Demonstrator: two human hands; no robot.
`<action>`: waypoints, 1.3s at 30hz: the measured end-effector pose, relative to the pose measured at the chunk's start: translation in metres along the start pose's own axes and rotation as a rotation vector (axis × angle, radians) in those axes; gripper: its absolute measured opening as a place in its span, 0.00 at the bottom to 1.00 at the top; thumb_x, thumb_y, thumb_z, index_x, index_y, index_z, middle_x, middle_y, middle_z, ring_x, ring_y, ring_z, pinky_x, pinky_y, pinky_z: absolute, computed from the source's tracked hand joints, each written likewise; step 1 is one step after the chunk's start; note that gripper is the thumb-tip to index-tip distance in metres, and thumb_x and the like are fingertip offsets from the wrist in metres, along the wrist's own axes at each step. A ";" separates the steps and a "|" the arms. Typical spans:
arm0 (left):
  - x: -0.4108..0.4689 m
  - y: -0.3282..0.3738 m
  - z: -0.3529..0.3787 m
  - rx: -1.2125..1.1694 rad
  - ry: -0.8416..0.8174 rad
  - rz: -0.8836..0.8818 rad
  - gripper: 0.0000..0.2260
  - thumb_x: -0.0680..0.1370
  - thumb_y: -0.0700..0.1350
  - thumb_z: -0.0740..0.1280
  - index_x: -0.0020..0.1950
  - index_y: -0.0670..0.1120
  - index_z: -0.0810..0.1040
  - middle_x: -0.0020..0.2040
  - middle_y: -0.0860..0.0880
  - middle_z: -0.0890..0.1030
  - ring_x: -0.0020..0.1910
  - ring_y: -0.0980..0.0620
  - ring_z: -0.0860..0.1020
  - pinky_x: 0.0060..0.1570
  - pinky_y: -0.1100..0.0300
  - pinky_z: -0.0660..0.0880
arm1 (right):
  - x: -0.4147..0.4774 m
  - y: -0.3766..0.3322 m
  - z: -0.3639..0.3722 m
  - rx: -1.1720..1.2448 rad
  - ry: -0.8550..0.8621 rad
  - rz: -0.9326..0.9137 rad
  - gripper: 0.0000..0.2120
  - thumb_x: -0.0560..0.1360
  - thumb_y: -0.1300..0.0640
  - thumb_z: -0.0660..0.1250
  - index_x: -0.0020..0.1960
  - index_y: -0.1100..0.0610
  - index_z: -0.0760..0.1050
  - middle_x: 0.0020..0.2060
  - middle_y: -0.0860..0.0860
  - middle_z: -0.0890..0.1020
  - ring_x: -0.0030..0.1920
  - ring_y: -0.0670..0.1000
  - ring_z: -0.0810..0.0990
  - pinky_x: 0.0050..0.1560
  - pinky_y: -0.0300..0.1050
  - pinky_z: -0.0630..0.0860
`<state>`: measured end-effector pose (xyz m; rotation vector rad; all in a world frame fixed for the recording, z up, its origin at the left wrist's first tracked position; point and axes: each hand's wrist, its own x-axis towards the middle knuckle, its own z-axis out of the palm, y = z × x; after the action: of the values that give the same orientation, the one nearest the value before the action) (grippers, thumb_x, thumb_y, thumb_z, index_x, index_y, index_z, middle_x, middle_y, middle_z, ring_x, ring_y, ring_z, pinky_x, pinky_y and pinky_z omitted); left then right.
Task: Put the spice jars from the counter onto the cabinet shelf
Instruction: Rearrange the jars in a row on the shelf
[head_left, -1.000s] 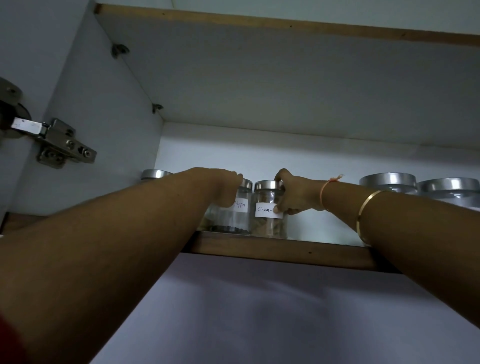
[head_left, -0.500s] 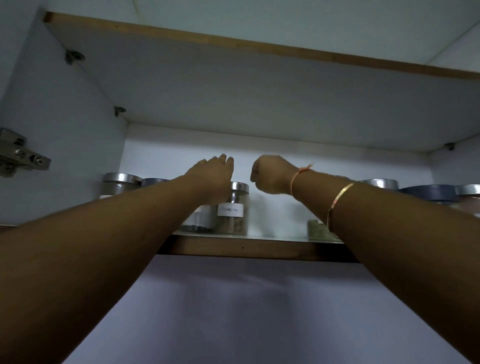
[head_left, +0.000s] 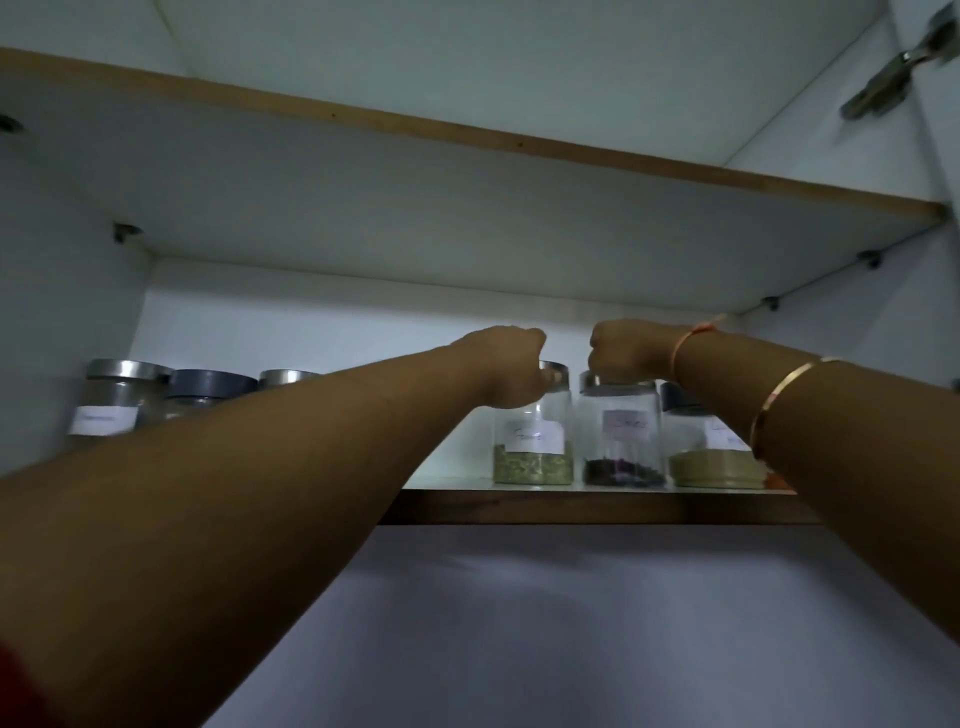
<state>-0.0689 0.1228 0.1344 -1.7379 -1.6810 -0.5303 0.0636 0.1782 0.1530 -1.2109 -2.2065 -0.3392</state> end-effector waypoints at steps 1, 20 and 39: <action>0.004 0.003 0.000 0.025 -0.027 -0.004 0.25 0.80 0.57 0.57 0.72 0.43 0.64 0.70 0.44 0.70 0.66 0.45 0.70 0.61 0.54 0.67 | 0.001 0.007 0.000 0.007 -0.026 0.007 0.14 0.78 0.60 0.57 0.55 0.67 0.76 0.59 0.62 0.77 0.54 0.59 0.75 0.49 0.46 0.68; 0.023 -0.036 0.011 0.259 -0.007 0.123 0.26 0.74 0.56 0.68 0.70 0.50 0.68 0.62 0.49 0.78 0.58 0.48 0.75 0.50 0.59 0.65 | 0.026 0.004 0.030 0.053 0.048 -0.124 0.21 0.71 0.55 0.72 0.60 0.64 0.74 0.56 0.59 0.79 0.55 0.57 0.78 0.52 0.47 0.76; 0.027 -0.093 0.030 0.558 -0.408 -0.070 0.30 0.79 0.36 0.57 0.78 0.47 0.49 0.70 0.43 0.69 0.64 0.44 0.71 0.58 0.54 0.70 | 0.068 -0.054 0.063 0.183 -0.285 -0.136 0.23 0.75 0.63 0.63 0.69 0.65 0.65 0.68 0.62 0.69 0.68 0.60 0.69 0.68 0.53 0.68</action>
<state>-0.1621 0.1595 0.1477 -1.4289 -1.9312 0.2754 -0.0330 0.2244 0.1478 -1.0667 -2.5081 -0.0153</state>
